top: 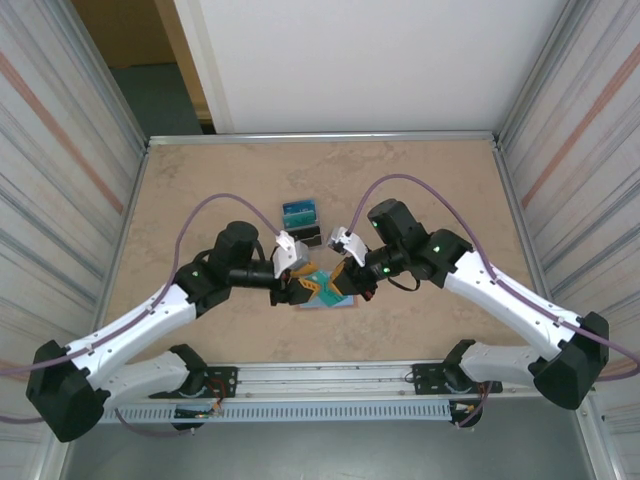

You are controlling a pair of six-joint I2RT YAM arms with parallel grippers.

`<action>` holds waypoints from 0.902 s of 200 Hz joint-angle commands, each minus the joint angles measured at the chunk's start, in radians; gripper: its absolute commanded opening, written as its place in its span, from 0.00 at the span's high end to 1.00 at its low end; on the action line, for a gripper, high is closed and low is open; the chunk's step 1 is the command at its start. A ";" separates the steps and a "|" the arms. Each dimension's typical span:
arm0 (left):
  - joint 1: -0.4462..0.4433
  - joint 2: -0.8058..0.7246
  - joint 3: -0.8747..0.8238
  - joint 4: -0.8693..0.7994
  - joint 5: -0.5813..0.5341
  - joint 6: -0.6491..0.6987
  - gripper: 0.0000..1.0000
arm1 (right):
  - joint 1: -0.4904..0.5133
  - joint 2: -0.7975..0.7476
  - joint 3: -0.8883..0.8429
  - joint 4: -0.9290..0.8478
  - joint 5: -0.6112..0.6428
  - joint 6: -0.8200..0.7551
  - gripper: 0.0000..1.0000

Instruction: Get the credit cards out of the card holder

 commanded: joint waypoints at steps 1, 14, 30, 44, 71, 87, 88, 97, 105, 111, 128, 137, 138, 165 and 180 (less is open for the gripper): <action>-0.017 0.015 0.036 -0.033 0.054 0.037 0.71 | 0.008 0.013 0.036 -0.023 -0.023 -0.035 1.00; -0.021 0.017 0.033 -0.025 0.048 0.036 0.83 | 0.007 0.015 0.034 -0.018 -0.015 -0.035 1.00; -0.024 0.013 0.028 -0.017 0.034 0.032 0.99 | 0.003 0.013 0.029 -0.005 -0.004 -0.027 0.96; -0.024 0.004 0.018 -0.004 0.007 0.024 1.00 | -0.004 0.004 0.017 0.012 0.010 -0.013 0.90; -0.024 -0.032 -0.016 0.045 -0.068 -0.004 1.00 | -0.044 -0.043 -0.034 0.095 0.030 0.046 0.73; -0.024 -0.068 -0.057 0.107 -0.138 -0.044 1.00 | -0.085 -0.083 -0.079 0.176 0.005 0.113 0.67; -0.024 -0.071 -0.060 0.112 -0.143 -0.046 1.00 | -0.087 -0.087 -0.081 0.182 0.002 0.118 0.67; -0.024 -0.099 -0.088 0.158 -0.184 -0.079 1.00 | -0.108 -0.112 -0.116 0.248 -0.021 0.174 0.62; -0.023 -0.127 -0.121 0.214 -0.224 -0.116 1.00 | -0.120 -0.135 -0.155 0.332 -0.031 0.237 0.60; -0.024 -0.148 -0.148 0.258 -0.247 -0.145 1.00 | -0.125 -0.153 -0.185 0.394 -0.036 0.280 0.59; -0.022 -0.203 -0.224 0.389 -0.301 -0.238 1.00 | -0.126 -0.183 -0.266 0.535 0.002 0.390 0.45; -0.020 -0.223 -0.256 0.446 -0.329 -0.292 1.00 | -0.127 -0.218 -0.302 0.608 0.017 0.440 0.45; -0.020 -0.226 -0.260 0.451 -0.331 -0.298 1.00 | -0.128 -0.219 -0.305 0.615 0.019 0.445 0.45; -0.019 -0.261 -0.298 0.514 -0.344 -0.403 1.00 | -0.132 -0.235 -0.390 0.804 0.052 0.579 0.01; -0.019 -0.275 -0.312 0.550 -0.352 -0.458 1.00 | -0.133 -0.221 -0.427 0.916 0.039 0.650 0.01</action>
